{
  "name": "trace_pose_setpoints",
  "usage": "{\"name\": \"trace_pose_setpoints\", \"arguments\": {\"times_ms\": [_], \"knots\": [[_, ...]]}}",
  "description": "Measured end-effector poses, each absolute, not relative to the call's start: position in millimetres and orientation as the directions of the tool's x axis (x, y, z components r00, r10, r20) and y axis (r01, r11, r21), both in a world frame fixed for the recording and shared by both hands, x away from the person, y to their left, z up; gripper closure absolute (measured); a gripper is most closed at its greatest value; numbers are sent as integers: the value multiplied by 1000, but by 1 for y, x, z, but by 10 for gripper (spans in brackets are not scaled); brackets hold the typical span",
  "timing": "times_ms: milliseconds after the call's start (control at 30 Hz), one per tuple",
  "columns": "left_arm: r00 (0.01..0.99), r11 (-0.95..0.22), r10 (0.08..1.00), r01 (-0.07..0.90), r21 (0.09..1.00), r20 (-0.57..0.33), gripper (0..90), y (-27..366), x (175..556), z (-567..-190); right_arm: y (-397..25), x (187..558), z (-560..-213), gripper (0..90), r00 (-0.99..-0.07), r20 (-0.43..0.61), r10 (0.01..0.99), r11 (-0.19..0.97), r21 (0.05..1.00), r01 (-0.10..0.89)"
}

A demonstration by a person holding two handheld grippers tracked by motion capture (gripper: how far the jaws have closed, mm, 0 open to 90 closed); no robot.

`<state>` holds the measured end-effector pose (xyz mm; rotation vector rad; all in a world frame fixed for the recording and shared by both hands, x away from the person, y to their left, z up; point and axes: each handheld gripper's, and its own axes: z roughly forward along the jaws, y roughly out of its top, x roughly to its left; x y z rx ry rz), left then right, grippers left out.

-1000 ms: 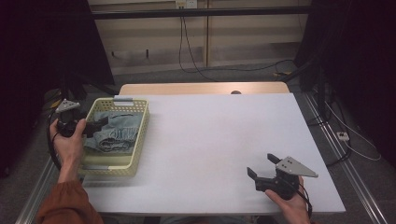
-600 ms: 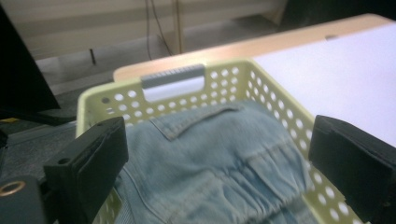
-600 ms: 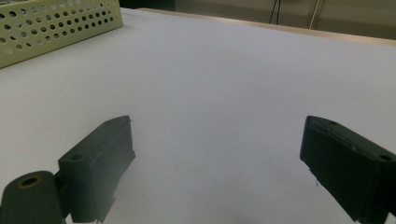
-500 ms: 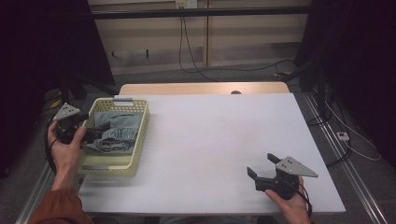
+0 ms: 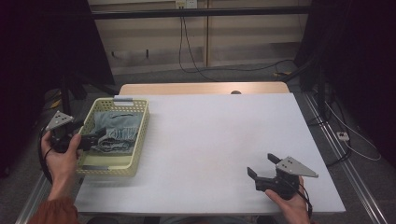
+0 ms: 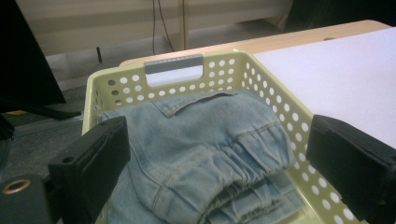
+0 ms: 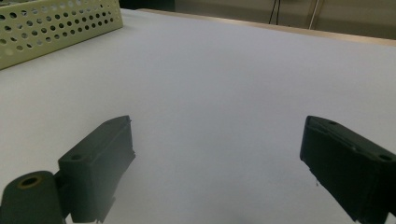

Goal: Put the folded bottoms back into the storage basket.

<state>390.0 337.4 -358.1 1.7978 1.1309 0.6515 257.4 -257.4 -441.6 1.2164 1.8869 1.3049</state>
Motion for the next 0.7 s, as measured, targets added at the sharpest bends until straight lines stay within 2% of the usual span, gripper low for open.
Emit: {"name": "trace_pose_setpoints", "arguments": {"times_ms": [533,700], "knots": [[481,-246,876,414,877,18,64,330,362,-356,-257,257,-441,98,-449,60,891,124,921,370],[451,-256,891,411,875,49,64,326,353,-355,-257,257,-441,98,-449,60,891,124,921,370]]}}
